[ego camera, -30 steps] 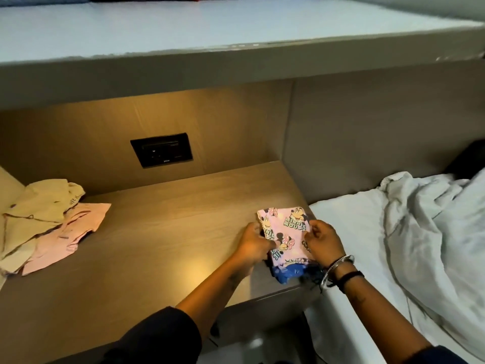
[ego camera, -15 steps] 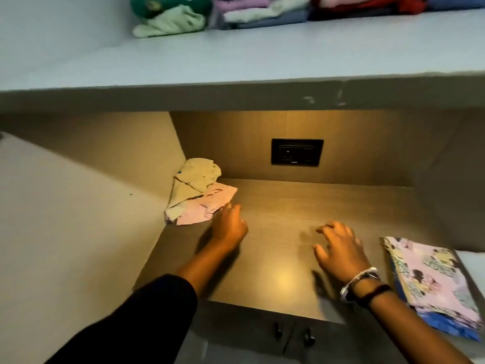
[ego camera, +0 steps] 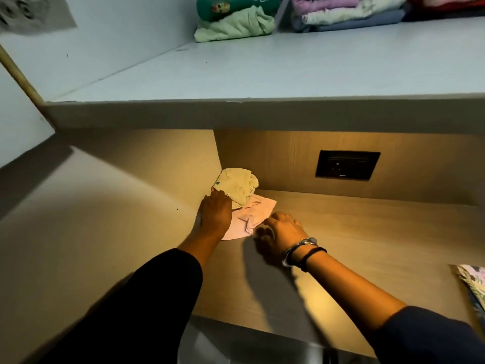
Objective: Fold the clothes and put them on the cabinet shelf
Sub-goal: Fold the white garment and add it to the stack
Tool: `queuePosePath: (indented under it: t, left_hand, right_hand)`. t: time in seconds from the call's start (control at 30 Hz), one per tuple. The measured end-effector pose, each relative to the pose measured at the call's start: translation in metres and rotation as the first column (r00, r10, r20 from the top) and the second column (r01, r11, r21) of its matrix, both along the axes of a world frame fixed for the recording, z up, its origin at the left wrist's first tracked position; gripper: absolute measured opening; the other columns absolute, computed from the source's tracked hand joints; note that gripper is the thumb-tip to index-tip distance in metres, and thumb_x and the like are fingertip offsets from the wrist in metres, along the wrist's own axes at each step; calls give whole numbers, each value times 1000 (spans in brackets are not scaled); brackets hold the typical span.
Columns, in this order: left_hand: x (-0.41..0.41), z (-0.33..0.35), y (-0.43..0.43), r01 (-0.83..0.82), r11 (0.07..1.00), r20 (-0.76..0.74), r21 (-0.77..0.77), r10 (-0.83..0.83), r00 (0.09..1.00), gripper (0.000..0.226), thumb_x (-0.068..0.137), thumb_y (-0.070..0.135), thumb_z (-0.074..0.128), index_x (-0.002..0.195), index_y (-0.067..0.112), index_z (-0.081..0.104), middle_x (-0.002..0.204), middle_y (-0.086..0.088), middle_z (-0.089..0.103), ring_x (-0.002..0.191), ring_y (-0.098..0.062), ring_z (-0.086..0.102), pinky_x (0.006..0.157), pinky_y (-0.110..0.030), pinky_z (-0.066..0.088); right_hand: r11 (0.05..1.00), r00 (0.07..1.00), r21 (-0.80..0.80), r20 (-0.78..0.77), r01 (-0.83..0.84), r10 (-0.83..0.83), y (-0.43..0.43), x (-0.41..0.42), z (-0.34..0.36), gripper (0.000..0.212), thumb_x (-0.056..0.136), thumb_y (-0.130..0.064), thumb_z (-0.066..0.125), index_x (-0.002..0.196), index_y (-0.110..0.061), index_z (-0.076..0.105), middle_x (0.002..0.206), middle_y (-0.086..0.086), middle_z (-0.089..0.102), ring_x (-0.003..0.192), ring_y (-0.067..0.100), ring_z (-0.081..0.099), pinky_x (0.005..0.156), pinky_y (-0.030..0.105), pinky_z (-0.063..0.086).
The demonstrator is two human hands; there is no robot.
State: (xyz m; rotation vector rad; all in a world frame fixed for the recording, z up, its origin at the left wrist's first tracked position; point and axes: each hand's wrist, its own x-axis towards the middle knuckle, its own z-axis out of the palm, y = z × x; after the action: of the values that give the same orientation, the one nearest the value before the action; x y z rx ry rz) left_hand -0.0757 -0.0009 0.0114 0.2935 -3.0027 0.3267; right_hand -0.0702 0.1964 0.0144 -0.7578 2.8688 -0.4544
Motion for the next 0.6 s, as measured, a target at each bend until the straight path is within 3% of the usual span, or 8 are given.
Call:
queuePosePath:
  t: [0.1, 0.17, 0.23, 0.3, 0.37, 0.43, 0.5, 0.6]
  left_hand:
    - [-8, 19, 3, 61, 932, -181, 357, 5, 983, 34, 95, 28, 57, 124, 11, 58, 130, -11, 60, 115, -31, 59, 94, -35, 48]
    - [-7, 35, 14, 156, 738, -239, 657, 7, 971, 23, 97, 22, 55, 114, 9, 63, 117, -12, 66, 107, -33, 61, 82, -27, 45]
    - [-4, 49, 25, 261, 570, -254, 779, -93, 963, 17, 97, 13, 52, 109, 9, 63, 110, -12, 67, 103, -30, 62, 79, -22, 43]
    - [1, 66, 35, 273, 445, -202, 853, -201, 959, 18, 97, 10, 51, 110, 13, 62, 111, -10, 67, 103, -28, 63, 84, -31, 51]
    - [8, 85, 38, 264, 332, -172, 905, -283, 944, 19, 97, 7, 50, 107, 19, 63, 105, -4, 66, 99, -21, 64, 82, -24, 53]
    - [19, 105, 39, 262, 247, -175, 933, -326, 929, 23, 98, 7, 51, 102, 26, 64, 98, 6, 66, 92, -8, 63, 75, -12, 51]
    - [28, 118, 41, 232, 127, -178, 964, -336, 925, 28, 98, 6, 50, 99, 29, 66, 95, 9, 67, 88, -2, 63, 75, -12, 51]
    - [39, 131, 51, 186, -6, -176, 983, -346, 921, 26, 99, 8, 49, 100, 25, 68, 88, 10, 71, 82, -1, 66, 73, -16, 53]
  right_hand:
    - [996, 997, -56, -31, 75, -77, -2, -10, 1, 44, 88, -37, 56, 128, -20, 51, 132, 11, 51, 119, 32, 46, 97, 44, 41]
    - [973, 987, -188, -61, 136, -150, -3, -16, 6, 58, 86, -40, 59, 137, -19, 42, 138, 13, 45, 125, 33, 43, 102, 46, 39]
    - [948, 980, -280, -82, 149, -179, -1, -23, 16, 73, 82, -44, 64, 143, -21, 34, 147, 14, 36, 135, 34, 34, 109, 49, 34]
    - [951, 977, -276, -119, 136, -174, 6, -30, 29, 71, 78, -39, 67, 141, -24, 38, 149, 13, 36, 137, 34, 32, 109, 49, 31]
    - [956, 978, -283, -165, 81, -131, 20, -32, 41, 41, 79, -25, 66, 119, -22, 60, 127, 9, 56, 122, 32, 47, 95, 45, 40]
    - [900, 993, -435, -107, 5, -58, 41, -28, 49, 4, 83, -15, 64, 86, -18, 66, 87, 3, 64, 87, 19, 60, 71, 34, 44]
    - [814, 1000, -581, 2, -7, 10, 65, -19, 55, 19, 86, -13, 64, 72, -24, 61, 68, -9, 57, 63, -2, 52, 58, 23, 39]
    - [795, 996, -603, 89, 66, -15, 101, -5, 61, 26, 87, -12, 65, 66, -28, 61, 59, -12, 54, 50, -4, 47, 49, 16, 35]
